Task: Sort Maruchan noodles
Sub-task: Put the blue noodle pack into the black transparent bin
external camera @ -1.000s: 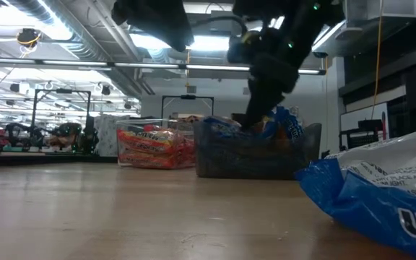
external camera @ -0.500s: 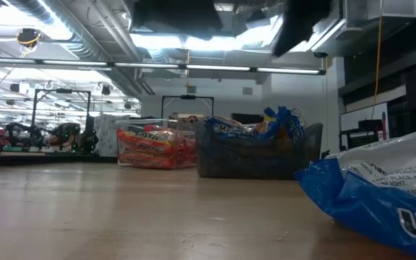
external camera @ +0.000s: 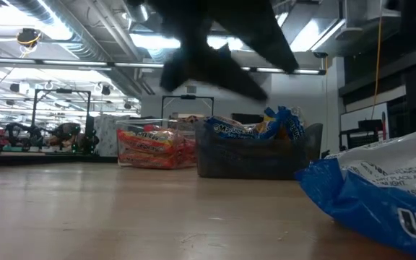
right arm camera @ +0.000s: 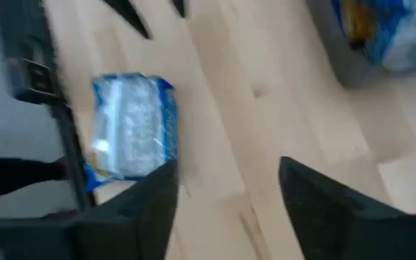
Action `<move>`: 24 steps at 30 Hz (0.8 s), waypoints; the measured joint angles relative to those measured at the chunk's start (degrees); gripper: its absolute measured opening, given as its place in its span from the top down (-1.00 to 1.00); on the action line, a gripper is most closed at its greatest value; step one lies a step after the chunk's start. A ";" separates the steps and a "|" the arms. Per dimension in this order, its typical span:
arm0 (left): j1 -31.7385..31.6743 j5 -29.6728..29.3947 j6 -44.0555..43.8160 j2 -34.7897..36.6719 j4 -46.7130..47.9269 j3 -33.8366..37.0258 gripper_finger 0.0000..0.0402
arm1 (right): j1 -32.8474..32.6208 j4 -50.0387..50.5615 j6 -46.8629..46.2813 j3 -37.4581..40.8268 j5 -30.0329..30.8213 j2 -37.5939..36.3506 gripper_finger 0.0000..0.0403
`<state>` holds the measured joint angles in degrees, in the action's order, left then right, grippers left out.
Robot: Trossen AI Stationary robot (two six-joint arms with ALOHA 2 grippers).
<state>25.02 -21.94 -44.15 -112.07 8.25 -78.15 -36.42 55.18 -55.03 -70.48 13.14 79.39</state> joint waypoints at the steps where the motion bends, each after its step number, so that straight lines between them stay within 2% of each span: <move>1: 0.00 1.11 -3.25 -1.05 -0.16 -0.01 0.10 | -1.72 -0.12 -1.98 1.28 1.42 0.04 -0.13; 6: -0.10 7.72 -18.21 -5.34 -2.14 0.00 0.07 | -8.21 -5.17 -11.27 8.80 5.63 0.00 -0.32; 9: 0.85 11.26 -21.07 -5.84 -5.47 -0.02 0.07 | -10.92 -12.94 -14.26 13.31 6.24 -0.02 -0.35; 11: 1.91 11.47 -22.04 -5.84 -5.93 -0.02 0.07 | -12.40 -17.34 -16.50 16.37 7.21 -0.02 -0.35; 13: 2.68 9.84 -25.50 -5.84 -5.56 -0.02 0.07 | -13.55 -22.07 -18.55 18.96 8.63 0.00 -0.35; 15: 3.14 5.54 -29.60 -5.84 -5.46 -0.02 0.07 | -14.61 -25.02 -20.40 21.11 10.44 -0.02 -0.35; 18: 3.59 -0.44 -30.74 -5.84 -5.48 -0.02 0.07 | -15.02 -27.80 -22.42 23.30 12.20 0.00 -0.36; 24: 3.49 -1.25 -30.74 -5.84 -7.81 -0.02 0.07 | -15.00 -28.52 -22.55 23.74 13.89 0.00 -0.36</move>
<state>28.52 -23.19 -74.89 -117.91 0.43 -78.17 -51.42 26.65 -77.58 -46.74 27.03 79.40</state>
